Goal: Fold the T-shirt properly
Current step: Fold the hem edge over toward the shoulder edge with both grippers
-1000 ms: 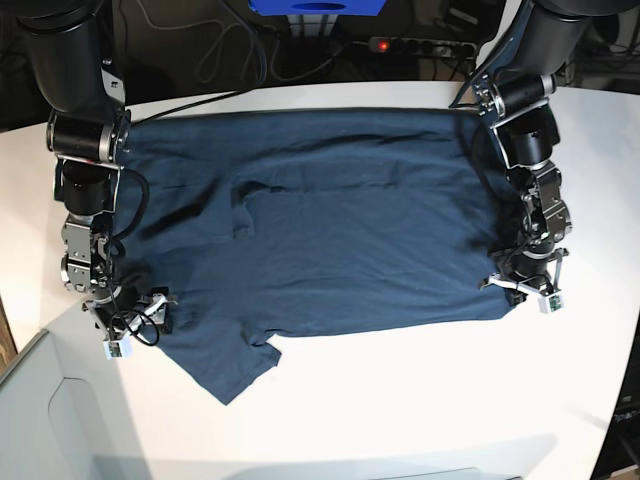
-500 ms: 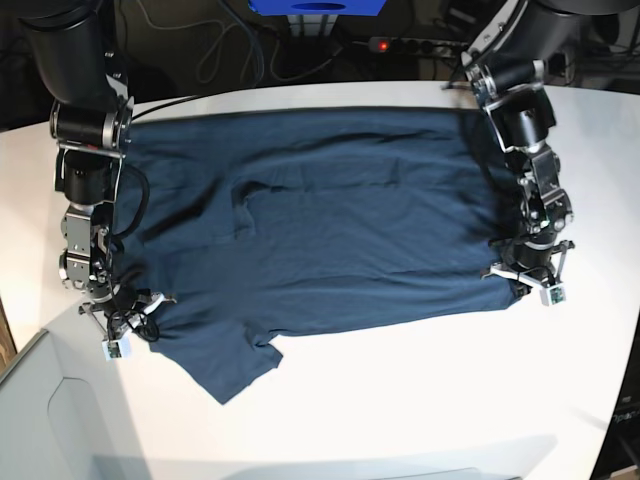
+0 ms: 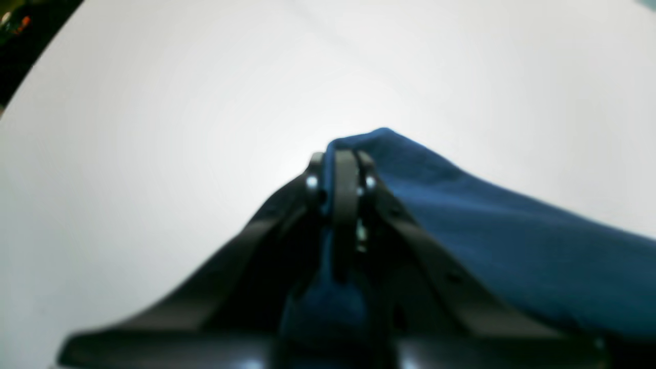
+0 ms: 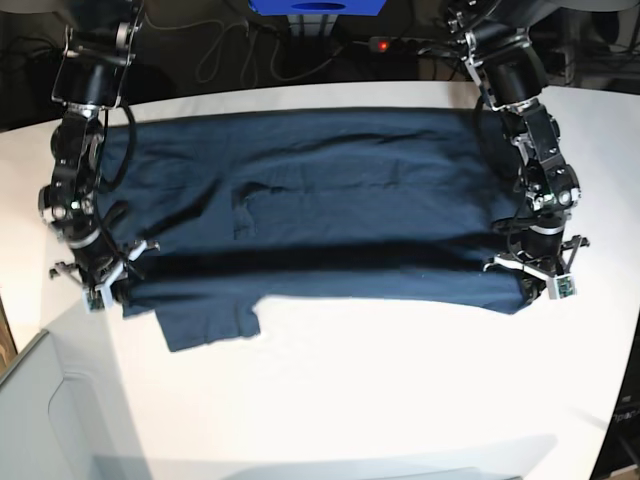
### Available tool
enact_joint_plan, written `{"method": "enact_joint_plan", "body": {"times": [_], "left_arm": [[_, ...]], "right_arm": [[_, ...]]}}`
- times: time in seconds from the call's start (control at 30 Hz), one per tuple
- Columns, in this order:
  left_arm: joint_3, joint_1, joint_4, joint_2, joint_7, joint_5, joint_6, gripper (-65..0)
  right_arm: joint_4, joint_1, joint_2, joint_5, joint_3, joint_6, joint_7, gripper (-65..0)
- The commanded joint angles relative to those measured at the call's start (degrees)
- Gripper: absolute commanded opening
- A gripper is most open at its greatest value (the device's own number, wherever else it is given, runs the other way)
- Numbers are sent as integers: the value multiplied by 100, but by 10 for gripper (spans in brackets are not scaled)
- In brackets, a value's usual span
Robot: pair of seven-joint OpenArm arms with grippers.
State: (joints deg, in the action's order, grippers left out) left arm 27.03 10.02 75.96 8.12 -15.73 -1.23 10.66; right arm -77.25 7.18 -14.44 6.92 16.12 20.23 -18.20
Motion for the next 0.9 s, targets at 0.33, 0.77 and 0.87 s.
{"method": "enact_joint_plan", "body": {"times": [0.33,0.77,0.87], "left_arm": [[18,-892,267,36,126,-584,-15,-650],[300,-1402,1208,28,-568,-1050,-33,-393],[300,-1385,1270,36,-542,-1050,-50,-385]], "right_arm": [[-947,-1250,-90,-72,203,-23,145,-648],[-1712,-1364,-90,-72,212,513,-585,-382],[-1941,-1373,-82,-72,212,689,-594,-284]]}}
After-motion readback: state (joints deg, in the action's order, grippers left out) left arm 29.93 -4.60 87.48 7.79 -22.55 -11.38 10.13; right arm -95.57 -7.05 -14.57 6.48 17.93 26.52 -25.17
